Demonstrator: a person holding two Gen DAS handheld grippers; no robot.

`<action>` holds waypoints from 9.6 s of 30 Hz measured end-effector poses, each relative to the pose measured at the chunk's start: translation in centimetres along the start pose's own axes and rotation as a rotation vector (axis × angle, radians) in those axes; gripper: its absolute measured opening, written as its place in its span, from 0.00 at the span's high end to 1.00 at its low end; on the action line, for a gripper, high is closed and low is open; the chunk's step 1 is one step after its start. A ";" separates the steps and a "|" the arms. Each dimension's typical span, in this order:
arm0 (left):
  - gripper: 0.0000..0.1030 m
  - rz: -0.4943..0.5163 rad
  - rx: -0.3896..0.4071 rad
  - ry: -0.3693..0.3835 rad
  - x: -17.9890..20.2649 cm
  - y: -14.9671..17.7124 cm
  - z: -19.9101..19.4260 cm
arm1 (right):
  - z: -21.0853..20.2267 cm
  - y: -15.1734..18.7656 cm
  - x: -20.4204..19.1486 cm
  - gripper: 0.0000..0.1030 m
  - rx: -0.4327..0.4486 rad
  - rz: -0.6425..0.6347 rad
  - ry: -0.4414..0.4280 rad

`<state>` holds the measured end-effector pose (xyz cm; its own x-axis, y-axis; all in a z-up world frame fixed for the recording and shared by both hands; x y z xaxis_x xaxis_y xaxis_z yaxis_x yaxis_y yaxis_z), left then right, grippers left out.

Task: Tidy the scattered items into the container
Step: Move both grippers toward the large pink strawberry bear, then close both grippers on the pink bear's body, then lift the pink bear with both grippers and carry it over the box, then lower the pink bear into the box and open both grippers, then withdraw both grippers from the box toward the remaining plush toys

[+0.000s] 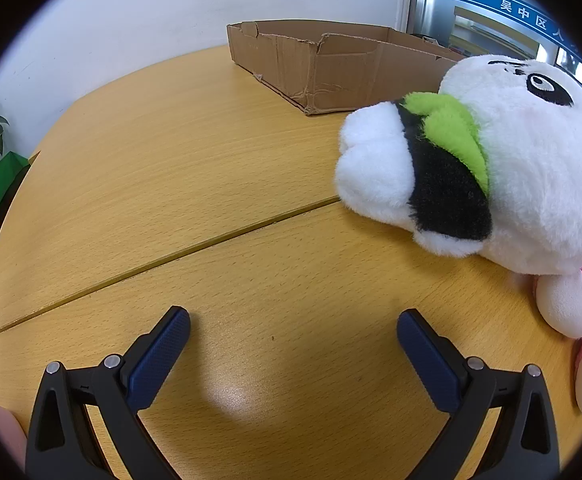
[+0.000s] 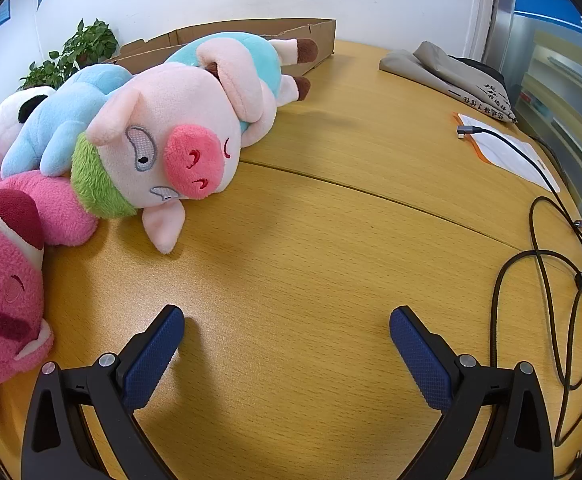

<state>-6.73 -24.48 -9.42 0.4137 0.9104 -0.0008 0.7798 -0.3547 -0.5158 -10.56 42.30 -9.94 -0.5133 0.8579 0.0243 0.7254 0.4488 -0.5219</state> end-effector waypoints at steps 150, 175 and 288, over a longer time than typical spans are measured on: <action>0.45 -0.195 0.244 0.326 25.3 -1.6 -15.9 | -15.3 -1.7 -22.3 0.10 0.318 0.147 -0.331; 0.45 -0.096 0.502 0.262 19.6 -15.3 -23.5 | -24.7 -18.9 -21.1 0.11 0.584 0.025 -0.220; 0.33 -0.078 -0.282 -0.017 8.3 -17.2 5.2 | 17.6 -37.0 -12.4 0.02 -0.077 0.407 -0.258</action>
<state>-19.13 -9.70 -4.99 0.3416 0.9397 0.0138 0.9097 -0.3269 -0.2559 -39.14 10.67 -5.89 -0.2710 0.8820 -0.3855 0.9174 0.1155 -0.3808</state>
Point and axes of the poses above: each gripper's, at about its wrist camera, not at the fingertips, and z roughly the way its jaws point, x to its right, y to its underside, the point moved 1 cm from there along z, roughly the way its jaws point, and after that the axes turned 5 degrees about -x, right-handed, at the moved point
